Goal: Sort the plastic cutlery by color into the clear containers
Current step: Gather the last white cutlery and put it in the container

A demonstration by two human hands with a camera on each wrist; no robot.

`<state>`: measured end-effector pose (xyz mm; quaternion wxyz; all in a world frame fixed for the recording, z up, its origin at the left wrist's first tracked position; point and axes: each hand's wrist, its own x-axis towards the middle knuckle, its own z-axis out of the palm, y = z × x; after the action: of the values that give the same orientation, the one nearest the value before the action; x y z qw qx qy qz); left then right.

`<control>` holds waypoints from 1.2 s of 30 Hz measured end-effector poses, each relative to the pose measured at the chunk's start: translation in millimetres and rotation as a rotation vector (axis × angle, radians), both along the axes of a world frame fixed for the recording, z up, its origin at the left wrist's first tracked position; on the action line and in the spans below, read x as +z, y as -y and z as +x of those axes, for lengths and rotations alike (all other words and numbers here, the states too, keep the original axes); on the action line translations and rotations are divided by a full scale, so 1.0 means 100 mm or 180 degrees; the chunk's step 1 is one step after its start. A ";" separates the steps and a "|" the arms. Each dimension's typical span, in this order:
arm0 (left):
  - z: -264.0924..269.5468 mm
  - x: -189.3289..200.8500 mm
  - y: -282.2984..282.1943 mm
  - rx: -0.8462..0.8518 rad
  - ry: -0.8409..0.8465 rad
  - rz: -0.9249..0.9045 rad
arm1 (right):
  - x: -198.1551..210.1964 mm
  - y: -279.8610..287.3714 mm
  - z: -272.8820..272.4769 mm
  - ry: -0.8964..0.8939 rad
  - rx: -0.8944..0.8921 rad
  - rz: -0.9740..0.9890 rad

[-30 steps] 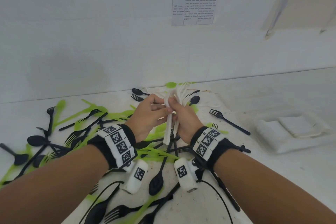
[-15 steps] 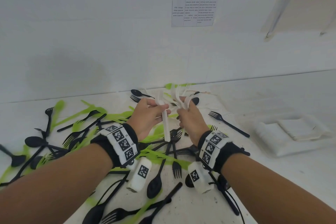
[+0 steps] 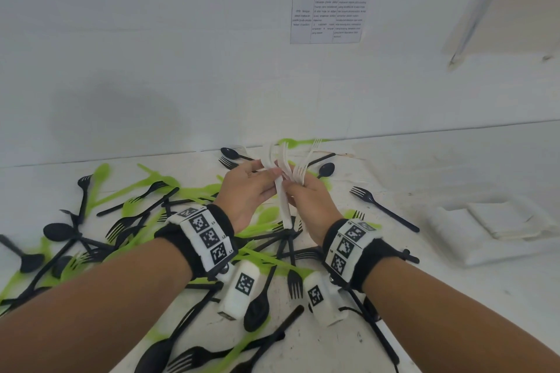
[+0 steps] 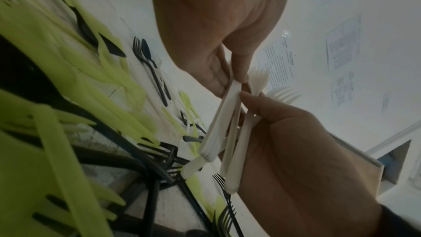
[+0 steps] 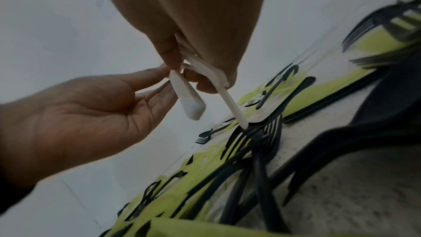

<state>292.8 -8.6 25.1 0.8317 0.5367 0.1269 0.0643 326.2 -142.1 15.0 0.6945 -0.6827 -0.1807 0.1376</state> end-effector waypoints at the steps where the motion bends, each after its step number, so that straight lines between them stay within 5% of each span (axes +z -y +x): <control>1: -0.02 0.01 -0.01 -0.0086 0.0027 -0.0013 | -0.01 -0.01 0.01 -0.0072 -0.0029 0.0042; 7: -0.04 0.02 -0.04 -0.0172 -0.0010 0.0033 | -0.04 -0.03 0.08 -0.0527 0.0224 0.0324; 11: -0.01 0.00 -0.05 0.0032 -0.0069 0.0102 | -0.07 0.00 0.16 -0.0828 -0.0323 0.0370; 21: -0.03 0.01 0.03 -0.0075 0.0054 0.0368 | 0.01 -0.07 0.08 -0.0204 0.0113 -0.0312; 30: -0.05 -0.03 -0.04 0.0046 -0.0001 0.0438 | 0.06 0.00 0.12 -0.0574 0.0428 -0.0532; 36: -0.03 -0.01 -0.07 0.0146 -0.0028 0.0502 | 0.03 0.04 0.22 -0.1067 -0.0588 0.0054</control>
<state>289.3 -2.1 24.4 0.7845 0.5979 0.1373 0.0909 347.9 -146.2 18.4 0.7303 -0.6580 -0.0003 0.1836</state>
